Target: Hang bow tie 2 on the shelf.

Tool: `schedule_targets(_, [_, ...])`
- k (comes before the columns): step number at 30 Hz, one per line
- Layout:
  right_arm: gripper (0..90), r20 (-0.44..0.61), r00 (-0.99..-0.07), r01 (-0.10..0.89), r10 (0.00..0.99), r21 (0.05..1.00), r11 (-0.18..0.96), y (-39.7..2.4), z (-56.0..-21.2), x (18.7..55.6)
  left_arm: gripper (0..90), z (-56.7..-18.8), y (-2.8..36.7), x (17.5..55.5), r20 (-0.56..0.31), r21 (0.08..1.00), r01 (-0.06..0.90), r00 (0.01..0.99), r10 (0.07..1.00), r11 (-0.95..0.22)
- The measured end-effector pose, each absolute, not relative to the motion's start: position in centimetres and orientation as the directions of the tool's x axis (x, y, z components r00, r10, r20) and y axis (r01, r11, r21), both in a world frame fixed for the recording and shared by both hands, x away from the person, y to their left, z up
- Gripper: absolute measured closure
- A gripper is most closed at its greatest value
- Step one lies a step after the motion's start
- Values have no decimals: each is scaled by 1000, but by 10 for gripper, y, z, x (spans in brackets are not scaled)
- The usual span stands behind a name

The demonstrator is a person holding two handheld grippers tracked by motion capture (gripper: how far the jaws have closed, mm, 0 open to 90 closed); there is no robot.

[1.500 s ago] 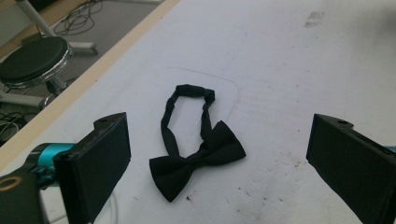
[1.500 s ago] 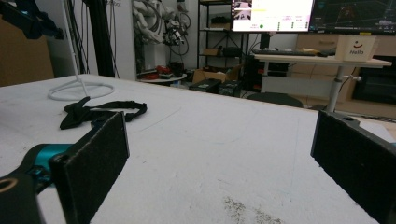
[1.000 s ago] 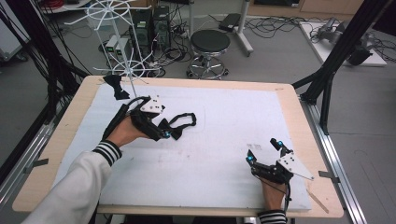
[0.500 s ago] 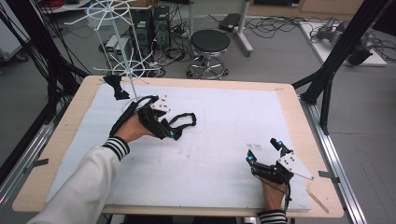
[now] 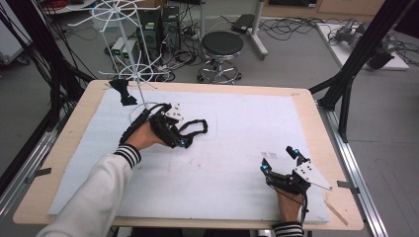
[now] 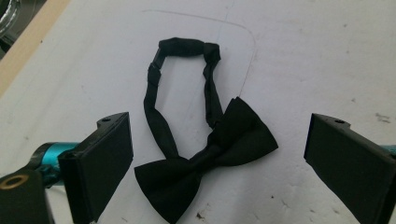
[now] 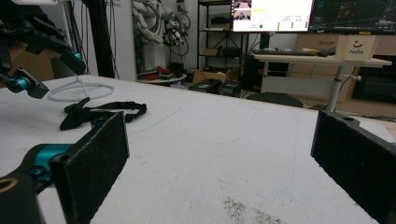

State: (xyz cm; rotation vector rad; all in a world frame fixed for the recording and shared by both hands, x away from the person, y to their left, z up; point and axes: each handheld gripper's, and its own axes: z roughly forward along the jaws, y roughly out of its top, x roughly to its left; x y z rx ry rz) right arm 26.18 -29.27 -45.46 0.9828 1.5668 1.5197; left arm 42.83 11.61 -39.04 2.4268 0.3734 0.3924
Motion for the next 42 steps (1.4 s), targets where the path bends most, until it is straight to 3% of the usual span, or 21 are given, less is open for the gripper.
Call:
schedule_targets(12, [35, 3, -442, 27, 897, 1000, 10, -293, -455, 261, 160, -405, 114, 437, 189, 579, 176, 921, 341, -796])
schedule_targets(24, [35, 1, -441, 23, 897, 1000, 10, -294, -455, 262, 343, -415, 109, 436, 216, 524, 138, 933, 287, -841])
schedule_targets(42, [35, 12, -438, 29, 899, 1000, 1, -294, -455, 262, 470, -418, 105, 437, 234, 477, 118, 938, 256, -871])
